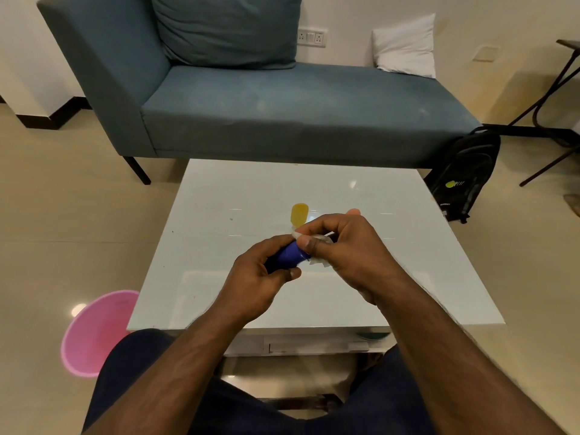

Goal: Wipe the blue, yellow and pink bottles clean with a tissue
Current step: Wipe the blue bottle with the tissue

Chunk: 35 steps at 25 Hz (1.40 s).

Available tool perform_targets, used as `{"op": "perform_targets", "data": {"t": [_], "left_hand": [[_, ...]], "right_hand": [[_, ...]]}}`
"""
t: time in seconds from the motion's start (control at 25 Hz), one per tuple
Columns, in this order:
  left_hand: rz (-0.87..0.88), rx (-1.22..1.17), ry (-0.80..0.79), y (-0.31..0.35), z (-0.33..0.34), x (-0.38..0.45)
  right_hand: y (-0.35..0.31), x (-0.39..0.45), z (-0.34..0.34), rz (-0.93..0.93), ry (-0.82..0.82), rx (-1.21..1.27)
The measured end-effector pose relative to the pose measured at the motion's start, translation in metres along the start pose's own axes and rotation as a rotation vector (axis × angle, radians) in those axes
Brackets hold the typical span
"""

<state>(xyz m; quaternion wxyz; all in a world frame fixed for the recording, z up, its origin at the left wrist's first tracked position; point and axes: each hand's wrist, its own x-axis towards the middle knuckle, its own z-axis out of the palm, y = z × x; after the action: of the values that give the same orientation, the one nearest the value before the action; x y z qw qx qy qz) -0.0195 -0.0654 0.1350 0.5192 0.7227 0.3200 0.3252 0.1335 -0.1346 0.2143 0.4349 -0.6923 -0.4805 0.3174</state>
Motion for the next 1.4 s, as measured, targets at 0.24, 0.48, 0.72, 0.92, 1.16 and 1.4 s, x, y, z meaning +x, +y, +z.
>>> {"op": "perform_targets", "data": {"t": [0.24, 0.48, 0.72, 0.92, 1.16, 1.4], "left_hand": [[0.042, 0.037, 0.027, 0.0, 0.001, 0.0], [0.065, 0.068, 0.0, -0.003, 0.001, 0.0], [-0.191, -0.077, 0.117, 0.001, -0.002, 0.006], [-0.52, -0.695, 0.166, 0.003, -0.004, 0.011], [-0.633, -0.912, 0.133, 0.007, -0.003, 0.012], [-0.765, -1.093, 0.219, 0.004, -0.012, 0.023]], "right_hand": [[0.006, 0.003, 0.002, -0.027, 0.026, 0.005], [0.014, 0.007, -0.002, 0.001, 0.038, 0.023], [0.017, 0.01, -0.006, 0.046, 0.239, 0.189], [0.021, -0.001, 0.013, -0.035, 0.142, 0.027], [0.023, 0.001, 0.052, -0.231, 0.151, -0.354], [0.022, -0.022, 0.072, -0.418, 0.088, -0.454]]}}
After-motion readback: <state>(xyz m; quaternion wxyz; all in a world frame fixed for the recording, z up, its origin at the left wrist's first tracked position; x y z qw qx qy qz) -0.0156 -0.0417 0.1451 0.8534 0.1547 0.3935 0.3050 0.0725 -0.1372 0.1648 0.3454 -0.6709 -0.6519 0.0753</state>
